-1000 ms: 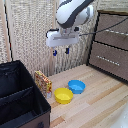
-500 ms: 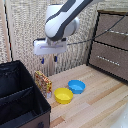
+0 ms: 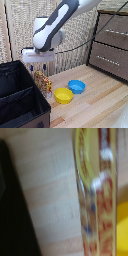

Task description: Position your gripper near the granola bar, please. Lightly grip the granola bar with your gripping tool. Relocate your gripper along with the granola bar toward the leading division of the caddy with caution. Gently release the granola bar into the leading division of the caddy.

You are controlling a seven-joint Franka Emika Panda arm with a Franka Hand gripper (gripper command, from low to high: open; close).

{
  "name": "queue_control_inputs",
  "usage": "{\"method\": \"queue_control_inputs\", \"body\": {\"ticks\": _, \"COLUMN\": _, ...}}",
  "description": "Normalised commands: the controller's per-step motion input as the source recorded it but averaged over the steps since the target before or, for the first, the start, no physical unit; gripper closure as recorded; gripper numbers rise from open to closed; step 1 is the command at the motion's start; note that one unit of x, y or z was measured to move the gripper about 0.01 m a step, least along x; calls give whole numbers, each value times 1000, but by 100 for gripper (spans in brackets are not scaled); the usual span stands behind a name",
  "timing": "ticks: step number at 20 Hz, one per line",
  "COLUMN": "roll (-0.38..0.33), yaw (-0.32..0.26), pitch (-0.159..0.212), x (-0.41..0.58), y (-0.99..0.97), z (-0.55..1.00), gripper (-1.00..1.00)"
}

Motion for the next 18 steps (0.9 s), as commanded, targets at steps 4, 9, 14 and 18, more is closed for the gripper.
{"method": "queue_control_inputs", "body": {"ticks": 4, "roll": 7, "yaw": 151, "pitch": 188, "x": 196, "y": -269, "z": 148, "gripper": -100}}
{"method": "queue_control_inputs", "body": {"ticks": 9, "roll": 34, "yaw": 80, "pitch": 213, "x": 137, "y": -300, "z": 505, "gripper": -100}}
{"method": "queue_control_inputs", "body": {"ticks": 14, "roll": -35, "yaw": 0, "pitch": 29, "x": 43, "y": 145, "z": -77, "gripper": -100}}
{"method": "queue_control_inputs", "body": {"ticks": 18, "roll": -68, "yaw": 0, "pitch": 0, "x": 49, "y": 321, "z": -371, "gripper": -100}}
